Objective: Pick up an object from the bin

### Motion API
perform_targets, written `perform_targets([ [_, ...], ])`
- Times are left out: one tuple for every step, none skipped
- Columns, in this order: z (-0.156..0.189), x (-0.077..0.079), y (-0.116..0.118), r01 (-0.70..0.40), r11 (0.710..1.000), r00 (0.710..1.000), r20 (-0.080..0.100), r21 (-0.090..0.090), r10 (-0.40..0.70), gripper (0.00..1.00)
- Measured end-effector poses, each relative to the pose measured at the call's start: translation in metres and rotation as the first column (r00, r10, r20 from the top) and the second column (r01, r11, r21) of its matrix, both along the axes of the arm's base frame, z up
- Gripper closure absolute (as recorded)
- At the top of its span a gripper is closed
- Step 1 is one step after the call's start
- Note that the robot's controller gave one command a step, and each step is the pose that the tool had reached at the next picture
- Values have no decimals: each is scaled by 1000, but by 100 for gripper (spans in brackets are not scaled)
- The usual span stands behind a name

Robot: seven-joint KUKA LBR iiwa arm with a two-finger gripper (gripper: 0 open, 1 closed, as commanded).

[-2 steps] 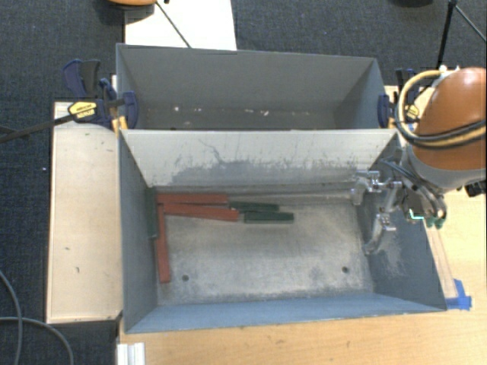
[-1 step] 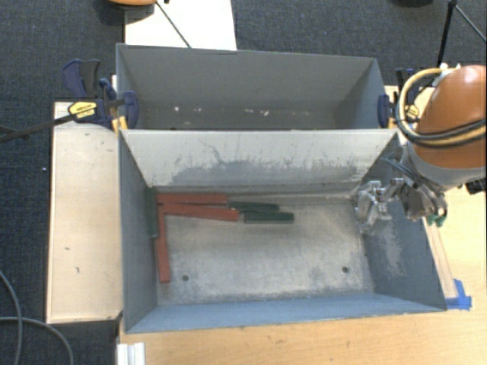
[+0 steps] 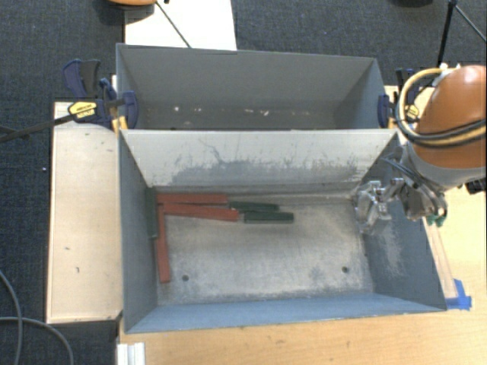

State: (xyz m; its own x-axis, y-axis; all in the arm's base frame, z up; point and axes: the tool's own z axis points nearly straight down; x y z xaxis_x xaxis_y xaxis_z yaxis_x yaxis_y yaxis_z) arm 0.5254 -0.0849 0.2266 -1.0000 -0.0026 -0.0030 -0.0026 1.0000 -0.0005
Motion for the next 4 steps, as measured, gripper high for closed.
perform_targets([
  [-55, 15, 24, 48, 999, 999, 7, 0, -48, 100],
  [-104, 14, 36, 56, 998, 998, -4, 2, -56, 100],
  [-85, 44, 77, 135, 991, 991, -1, 1, -135, 0],
  [-85, 44, 76, 133, 991, 991, -1, 1, -133, 0],
])
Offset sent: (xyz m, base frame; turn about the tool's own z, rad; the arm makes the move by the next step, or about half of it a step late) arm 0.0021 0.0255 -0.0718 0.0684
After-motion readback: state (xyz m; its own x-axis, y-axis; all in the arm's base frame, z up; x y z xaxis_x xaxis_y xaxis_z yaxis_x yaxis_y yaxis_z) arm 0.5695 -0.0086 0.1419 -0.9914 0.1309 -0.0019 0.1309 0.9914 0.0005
